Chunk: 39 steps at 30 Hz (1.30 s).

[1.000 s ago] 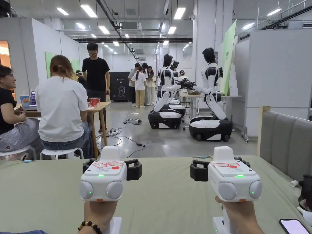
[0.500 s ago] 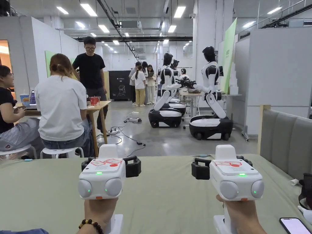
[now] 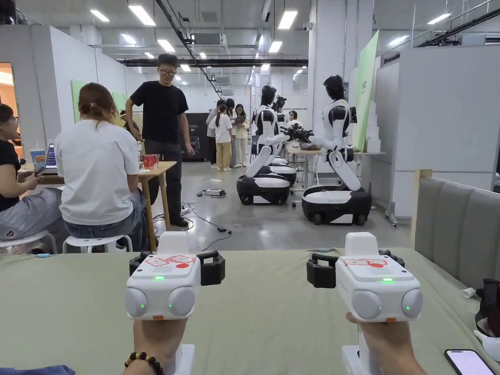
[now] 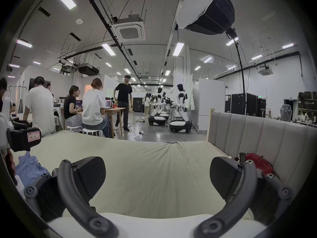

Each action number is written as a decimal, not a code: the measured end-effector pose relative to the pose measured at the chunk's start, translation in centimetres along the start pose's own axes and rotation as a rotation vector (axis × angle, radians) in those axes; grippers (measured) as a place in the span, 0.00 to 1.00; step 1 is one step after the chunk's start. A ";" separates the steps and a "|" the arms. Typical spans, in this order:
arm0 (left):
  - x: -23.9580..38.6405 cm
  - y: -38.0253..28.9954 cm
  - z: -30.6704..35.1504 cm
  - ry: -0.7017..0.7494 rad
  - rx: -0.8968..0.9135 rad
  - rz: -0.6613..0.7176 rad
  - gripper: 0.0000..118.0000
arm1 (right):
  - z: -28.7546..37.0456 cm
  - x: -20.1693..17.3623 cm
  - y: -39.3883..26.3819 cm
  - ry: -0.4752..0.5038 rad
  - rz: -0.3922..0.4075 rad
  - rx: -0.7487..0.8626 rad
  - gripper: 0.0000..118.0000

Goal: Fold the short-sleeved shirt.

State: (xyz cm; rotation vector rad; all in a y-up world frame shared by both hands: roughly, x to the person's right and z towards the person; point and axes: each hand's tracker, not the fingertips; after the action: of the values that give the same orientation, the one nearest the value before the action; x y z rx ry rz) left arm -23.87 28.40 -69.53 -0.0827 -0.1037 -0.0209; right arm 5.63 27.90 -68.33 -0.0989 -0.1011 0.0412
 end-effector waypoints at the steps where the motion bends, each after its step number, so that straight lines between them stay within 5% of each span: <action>1: 0.0 0.0 0.0 0.000 0.004 0.002 1.00 | 0.0 0.0 0.0 0.000 0.004 0.000 1.00; 39: 0.1 -0.7 -0.8 -0.003 -0.006 0.004 1.00 | -0.4 0.0 -1.3 -0.011 0.001 0.001 1.00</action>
State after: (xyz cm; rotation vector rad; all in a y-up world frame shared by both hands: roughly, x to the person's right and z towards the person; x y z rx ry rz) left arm -23.75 27.63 -70.31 -0.0892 -0.1060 -0.0170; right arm 5.67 26.59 -68.56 -0.0981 -0.1121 0.0423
